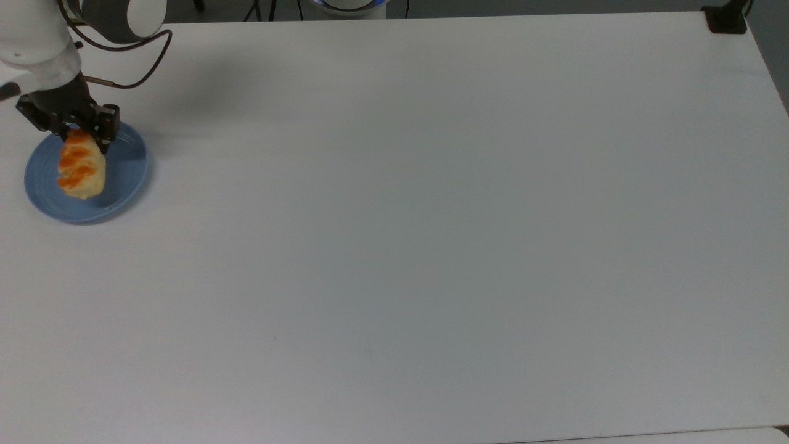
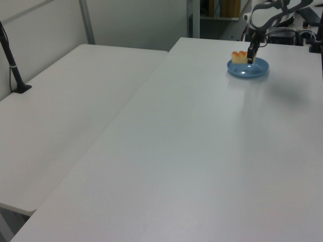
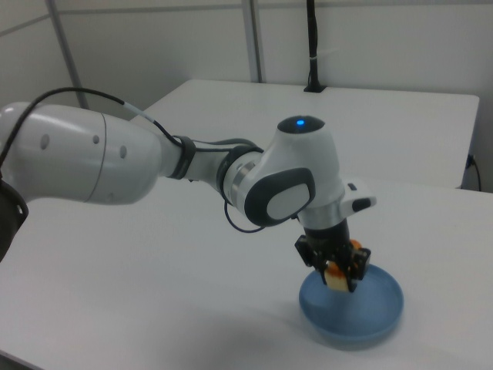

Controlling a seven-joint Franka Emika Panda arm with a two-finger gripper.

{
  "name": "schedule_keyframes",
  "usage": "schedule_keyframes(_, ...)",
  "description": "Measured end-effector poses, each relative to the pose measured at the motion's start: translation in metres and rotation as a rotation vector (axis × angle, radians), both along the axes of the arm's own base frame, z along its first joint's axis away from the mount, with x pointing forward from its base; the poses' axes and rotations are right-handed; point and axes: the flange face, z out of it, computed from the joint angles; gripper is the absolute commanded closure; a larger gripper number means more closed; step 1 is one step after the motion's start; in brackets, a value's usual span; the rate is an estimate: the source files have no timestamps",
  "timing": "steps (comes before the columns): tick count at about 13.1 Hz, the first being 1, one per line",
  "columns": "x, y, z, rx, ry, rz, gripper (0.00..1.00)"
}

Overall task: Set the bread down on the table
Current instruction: 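Lift the bread roll off the plate and carry it beside the plate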

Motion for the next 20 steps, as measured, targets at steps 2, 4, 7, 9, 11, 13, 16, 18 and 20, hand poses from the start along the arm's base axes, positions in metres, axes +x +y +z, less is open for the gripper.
schedule_keyframes(2,-0.006,-0.022,0.018,-0.024,-0.026,-0.015,0.48)
schedule_keyframes(4,-0.033,-0.064,0.025,-0.044,-0.021,0.002,0.48)
schedule_keyframes(7,-0.065,-0.106,0.023,-0.072,0.014,0.033,0.48)
schedule_keyframes(9,-0.079,-0.130,0.009,-0.098,0.043,0.037,0.48)
schedule_keyframes(11,-0.086,-0.150,-0.011,-0.123,0.038,0.034,0.51)
schedule_keyframes(13,-0.087,-0.159,-0.021,-0.131,0.032,0.026,0.51)
schedule_keyframes(16,-0.076,-0.153,-0.013,-0.138,0.014,0.040,0.51)
schedule_keyframes(18,-0.072,-0.149,-0.013,-0.138,0.013,0.048,0.51)
schedule_keyframes(20,-0.072,-0.149,-0.018,-0.133,0.018,0.048,0.51)
